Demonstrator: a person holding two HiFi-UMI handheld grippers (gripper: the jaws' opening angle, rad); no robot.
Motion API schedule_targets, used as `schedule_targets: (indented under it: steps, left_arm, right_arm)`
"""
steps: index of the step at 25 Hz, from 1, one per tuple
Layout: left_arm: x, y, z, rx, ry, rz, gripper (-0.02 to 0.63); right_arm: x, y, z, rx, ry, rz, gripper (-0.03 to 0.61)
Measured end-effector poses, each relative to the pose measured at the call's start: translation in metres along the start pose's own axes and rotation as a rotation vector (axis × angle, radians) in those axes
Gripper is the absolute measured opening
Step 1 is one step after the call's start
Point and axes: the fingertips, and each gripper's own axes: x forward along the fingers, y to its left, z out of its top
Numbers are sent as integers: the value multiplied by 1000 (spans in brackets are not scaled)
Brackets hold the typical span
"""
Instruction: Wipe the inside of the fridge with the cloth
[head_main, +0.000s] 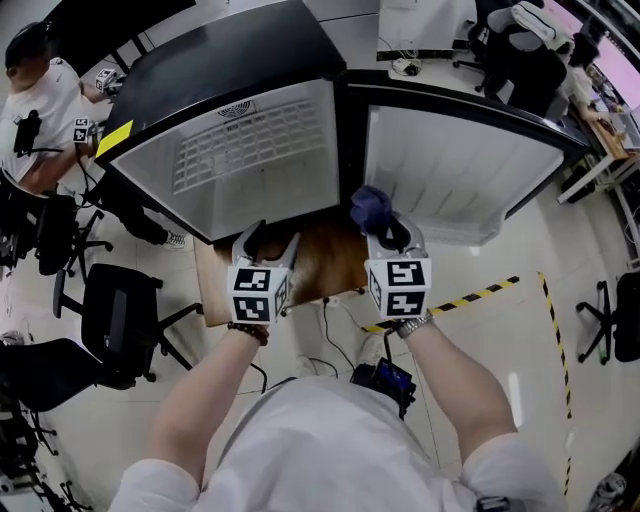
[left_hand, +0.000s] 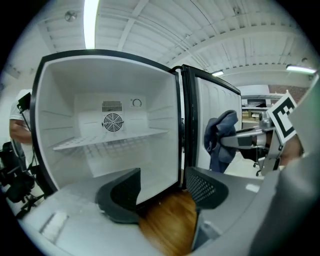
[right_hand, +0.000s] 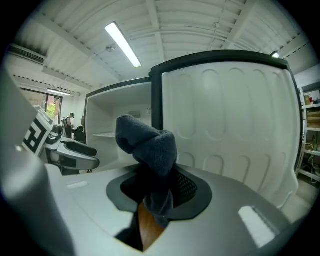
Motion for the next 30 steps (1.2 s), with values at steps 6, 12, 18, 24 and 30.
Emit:
schedule_targets:
  steps: [6,12,18,24,30]
  left_arm:
    - [-26,35,-14,6,11,37,284]
    - [-39,53,-24,20,26,48,284]
    - [-37,53,-26,31,34,33,284]
    - [-26,40,-26,42,34,-2,284]
    - [-19,27,-21,54,33,-24,284]
  right_arm:
    - [38,38,-18,30,44,27,104]
    - [56,36,-26,52,64,-25,104]
    - [55,27,-25,51,52,-65,104]
    - [47,10,-20,66,26,-102,103]
    - [37,-12,-24,63,26,-132,104]
